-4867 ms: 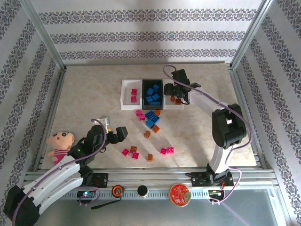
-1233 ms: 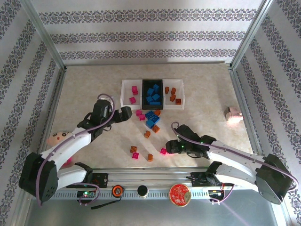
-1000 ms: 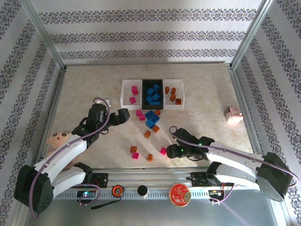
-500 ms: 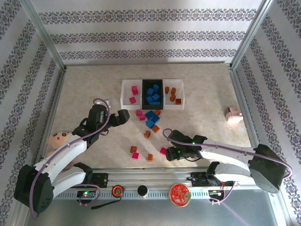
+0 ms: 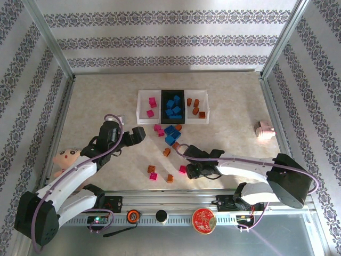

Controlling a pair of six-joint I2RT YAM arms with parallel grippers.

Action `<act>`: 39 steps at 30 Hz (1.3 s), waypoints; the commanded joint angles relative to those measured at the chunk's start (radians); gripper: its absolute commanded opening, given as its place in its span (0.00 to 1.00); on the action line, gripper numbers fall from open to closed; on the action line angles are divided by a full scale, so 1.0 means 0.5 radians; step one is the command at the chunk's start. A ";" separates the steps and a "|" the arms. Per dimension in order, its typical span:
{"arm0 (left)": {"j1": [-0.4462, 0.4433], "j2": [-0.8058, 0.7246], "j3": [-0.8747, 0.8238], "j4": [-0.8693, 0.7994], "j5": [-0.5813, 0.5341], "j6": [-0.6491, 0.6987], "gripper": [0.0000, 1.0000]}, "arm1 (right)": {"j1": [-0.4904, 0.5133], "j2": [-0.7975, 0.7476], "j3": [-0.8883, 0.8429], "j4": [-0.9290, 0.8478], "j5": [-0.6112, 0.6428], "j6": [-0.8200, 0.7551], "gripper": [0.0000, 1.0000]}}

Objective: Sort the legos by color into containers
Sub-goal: Pick up the lego from the bottom-center of the table, then place the lego in the container.

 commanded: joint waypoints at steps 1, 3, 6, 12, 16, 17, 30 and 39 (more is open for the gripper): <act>-0.021 -0.040 -0.017 -0.076 -0.021 0.051 0.99 | 0.016 0.025 0.023 0.003 0.109 -0.022 0.35; -0.022 -0.073 -0.017 -0.105 -0.062 0.053 1.00 | 0.016 -0.036 0.034 -0.026 0.139 -0.045 0.31; -0.022 -0.147 -0.029 -0.154 -0.105 0.077 1.00 | 0.011 -0.180 0.100 -0.103 0.183 -0.126 0.27; -0.023 -0.254 -0.075 -0.229 -0.132 0.083 1.00 | -0.144 -0.180 0.455 0.001 0.063 -0.425 0.23; -0.019 -0.335 -0.133 -0.278 -0.194 0.012 1.00 | -0.250 0.197 0.868 0.212 -0.055 -0.613 0.22; -0.018 -0.354 -0.137 -0.298 -0.212 0.002 1.00 | -0.277 0.307 0.977 0.245 -0.086 -0.639 0.22; -0.018 -0.529 -0.206 -0.454 -0.206 -0.071 1.00 | -0.465 1.793 2.689 -0.069 -0.179 -0.704 0.27; -0.018 -0.542 -0.197 -0.509 -0.185 -0.040 1.00 | -0.476 1.955 3.033 -0.101 -0.149 -0.645 0.59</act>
